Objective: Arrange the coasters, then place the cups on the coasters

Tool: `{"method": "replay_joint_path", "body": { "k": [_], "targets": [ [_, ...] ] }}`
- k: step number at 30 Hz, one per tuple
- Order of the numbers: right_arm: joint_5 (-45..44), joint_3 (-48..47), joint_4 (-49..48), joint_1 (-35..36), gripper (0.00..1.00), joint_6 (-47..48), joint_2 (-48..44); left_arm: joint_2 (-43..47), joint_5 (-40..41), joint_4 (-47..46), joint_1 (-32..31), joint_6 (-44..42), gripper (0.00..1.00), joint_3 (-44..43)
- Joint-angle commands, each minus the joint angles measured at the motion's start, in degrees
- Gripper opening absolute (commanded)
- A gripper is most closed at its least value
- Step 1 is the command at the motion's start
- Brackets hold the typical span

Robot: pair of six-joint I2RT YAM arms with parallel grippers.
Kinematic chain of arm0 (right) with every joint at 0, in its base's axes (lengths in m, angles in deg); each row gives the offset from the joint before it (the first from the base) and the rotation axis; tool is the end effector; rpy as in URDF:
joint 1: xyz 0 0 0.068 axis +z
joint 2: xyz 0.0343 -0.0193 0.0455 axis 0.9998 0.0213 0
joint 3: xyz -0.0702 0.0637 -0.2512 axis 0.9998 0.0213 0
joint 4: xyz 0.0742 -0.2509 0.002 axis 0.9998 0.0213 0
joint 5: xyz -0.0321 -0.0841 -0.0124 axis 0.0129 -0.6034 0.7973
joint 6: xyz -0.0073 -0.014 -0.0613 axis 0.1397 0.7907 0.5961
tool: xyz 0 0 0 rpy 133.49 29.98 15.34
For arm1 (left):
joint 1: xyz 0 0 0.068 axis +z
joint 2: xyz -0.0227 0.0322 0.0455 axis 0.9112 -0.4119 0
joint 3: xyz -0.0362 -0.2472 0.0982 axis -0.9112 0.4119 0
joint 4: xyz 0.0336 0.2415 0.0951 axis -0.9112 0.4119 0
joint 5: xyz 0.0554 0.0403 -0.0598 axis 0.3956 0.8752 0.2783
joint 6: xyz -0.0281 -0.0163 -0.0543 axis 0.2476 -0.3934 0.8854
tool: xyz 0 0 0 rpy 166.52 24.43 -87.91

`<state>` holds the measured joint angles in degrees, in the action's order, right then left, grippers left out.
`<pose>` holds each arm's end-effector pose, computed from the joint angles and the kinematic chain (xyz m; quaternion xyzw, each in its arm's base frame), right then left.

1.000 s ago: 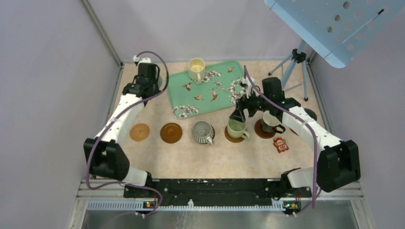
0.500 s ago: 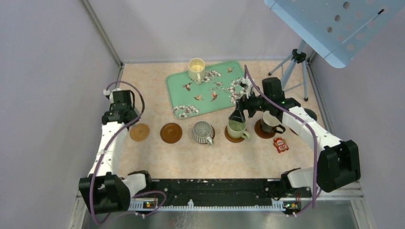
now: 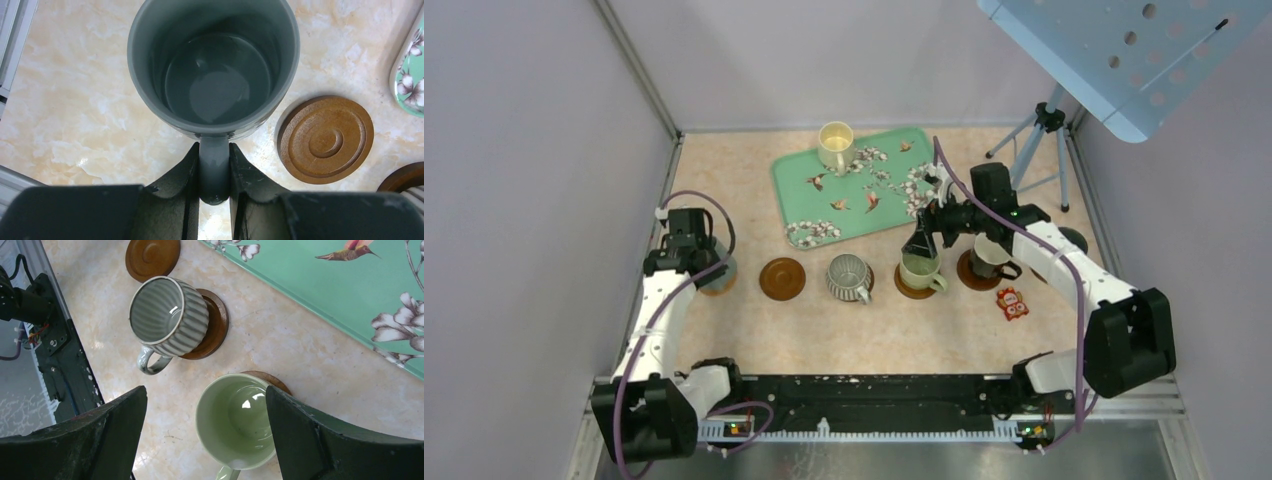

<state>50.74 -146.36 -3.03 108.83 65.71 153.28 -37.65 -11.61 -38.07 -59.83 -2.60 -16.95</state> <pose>0.2700 0.1330 0.2663 -0.3455 0.7909 0.3647 0.3495 0.2074 0.0309 0.2428 -0.2683 0.9148 0.0484 0.2980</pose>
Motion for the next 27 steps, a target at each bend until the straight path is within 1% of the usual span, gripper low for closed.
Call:
{"method": "replay_joint_path", "body": {
  "k": [1, 6, 9, 18, 27],
  "targets": [
    [2.0, -0.1, -1.3, -0.6, 0.86, 0.3, 0.1, 2.3, 3.2, -7.8, 0.0, -0.7, 0.0, -0.7],
    [2.4, -0.3, -1.0, -0.6, 0.86, 0.1, 0.4, 2.7, 6.0, -11.0, 0.0, -2.0, 0.0, 2.1],
    [2.4, -0.4, -1.0, -0.6, 0.86, 0.1, 0.5, 3.3, 6.3, -14.0, 0.0, -2.8, 0.0, 4.8],
    [2.9, -0.6, -0.5, -0.6, 0.86, 0.0, 1.2, 3.3, 5.5, -19.9, 0.0, -4.3, 0.01, 8.3],
    [3.6, -0.8, -0.3, -0.6, 0.86, 0.0, 1.9, 7.7, 3.2, -22.3, 0.0, -6.3, 0.0, 9.6]
  ]
}}
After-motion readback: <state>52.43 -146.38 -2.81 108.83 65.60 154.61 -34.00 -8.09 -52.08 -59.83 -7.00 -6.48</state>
